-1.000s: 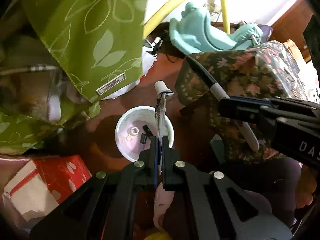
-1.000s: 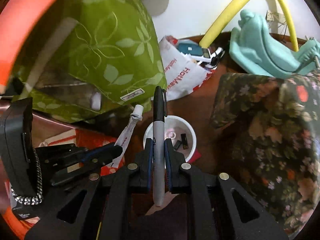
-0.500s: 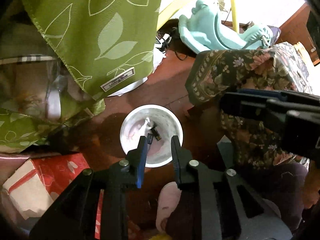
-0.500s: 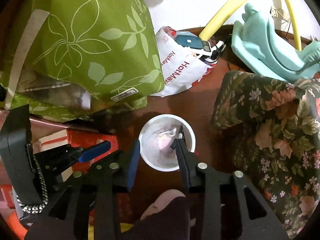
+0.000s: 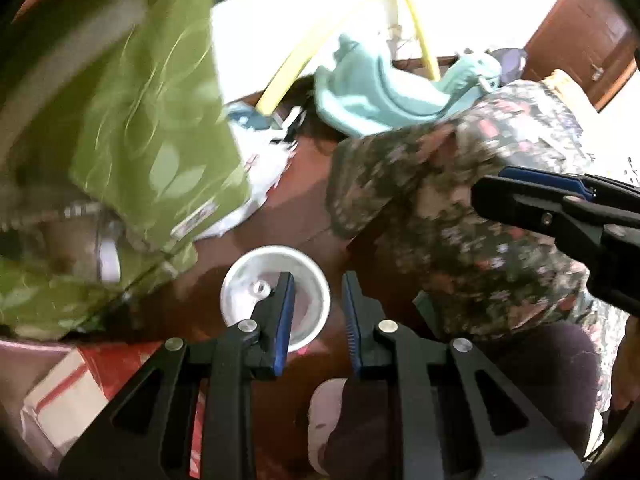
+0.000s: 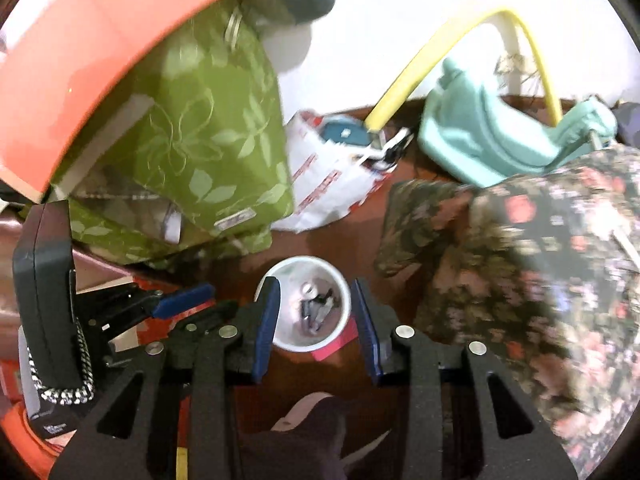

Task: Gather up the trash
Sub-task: 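Move both open tools back over the items on the bed, then grasp the white razor with the left tool while the right tool grasps the pink hair clip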

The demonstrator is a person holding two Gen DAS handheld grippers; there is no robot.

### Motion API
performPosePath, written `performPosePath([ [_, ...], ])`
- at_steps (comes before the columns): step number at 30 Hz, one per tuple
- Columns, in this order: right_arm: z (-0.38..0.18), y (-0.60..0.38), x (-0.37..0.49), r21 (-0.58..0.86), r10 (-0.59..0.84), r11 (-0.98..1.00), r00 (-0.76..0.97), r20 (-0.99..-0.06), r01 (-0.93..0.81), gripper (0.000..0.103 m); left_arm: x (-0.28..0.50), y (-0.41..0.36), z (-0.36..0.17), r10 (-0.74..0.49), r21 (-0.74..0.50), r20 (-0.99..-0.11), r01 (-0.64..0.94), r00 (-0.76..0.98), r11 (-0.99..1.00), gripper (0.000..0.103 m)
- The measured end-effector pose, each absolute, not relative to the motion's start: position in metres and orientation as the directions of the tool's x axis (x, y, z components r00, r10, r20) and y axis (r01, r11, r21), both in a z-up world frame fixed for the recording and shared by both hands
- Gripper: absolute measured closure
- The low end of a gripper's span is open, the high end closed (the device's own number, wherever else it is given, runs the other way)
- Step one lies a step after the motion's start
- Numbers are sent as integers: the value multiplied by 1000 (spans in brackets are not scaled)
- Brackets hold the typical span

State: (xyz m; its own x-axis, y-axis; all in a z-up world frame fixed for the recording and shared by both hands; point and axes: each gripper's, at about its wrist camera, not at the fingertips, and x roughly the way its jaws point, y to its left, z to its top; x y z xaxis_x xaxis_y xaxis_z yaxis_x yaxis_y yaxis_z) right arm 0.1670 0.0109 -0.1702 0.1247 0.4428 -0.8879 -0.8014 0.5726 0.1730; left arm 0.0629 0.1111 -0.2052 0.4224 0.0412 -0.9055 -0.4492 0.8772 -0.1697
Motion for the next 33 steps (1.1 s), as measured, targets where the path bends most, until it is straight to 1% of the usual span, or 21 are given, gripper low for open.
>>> performPosePath([
  [3,-149,-15,174,133,461,619,220,-860,-774,69,73,94,-178,37,-187,-875,-408,482,894,81],
  [7,-113,-60,193,79,470,698,372,-801,-712,69,91,70,-138,51,-190,-829,-364,558,912,81],
  [10,-92,-91,207,46,458,748,465,-758,-662,69,111,48,-107,71,-173,-789,-331,611,928,81],
  [13,-73,-128,223,11,431,788,540,-722,-615,69,130,29,-89,73,-158,-769,-300,636,941,81],
  [17,-59,-170,242,-3,401,826,592,-699,-563,69,162,-3,-71,58,-141,-736,-236,675,962,68],
  [19,-56,-194,256,11,390,843,598,-700,-537,69,175,-17,-67,46,-132,-724,-204,688,970,63],
  [21,-58,-211,268,49,394,851,574,-718,-523,69,193,-33,-66,27,-118,-723,-161,691,980,50],
  [25,-70,-254,296,99,358,890,549,-755,-445,69,235,-68,-73,-35,-113,-733,-70,679,991,45],
  [27,-76,-268,306,108,339,904,539,-771,-414,63,251,-80,-81,-66,-120,-743,-36,666,992,40],
  [33,-102,-312,338,190,340,926,496,-799,-327,61,314,-113,-120,-134,-110,-818,77,560,991,40],
])
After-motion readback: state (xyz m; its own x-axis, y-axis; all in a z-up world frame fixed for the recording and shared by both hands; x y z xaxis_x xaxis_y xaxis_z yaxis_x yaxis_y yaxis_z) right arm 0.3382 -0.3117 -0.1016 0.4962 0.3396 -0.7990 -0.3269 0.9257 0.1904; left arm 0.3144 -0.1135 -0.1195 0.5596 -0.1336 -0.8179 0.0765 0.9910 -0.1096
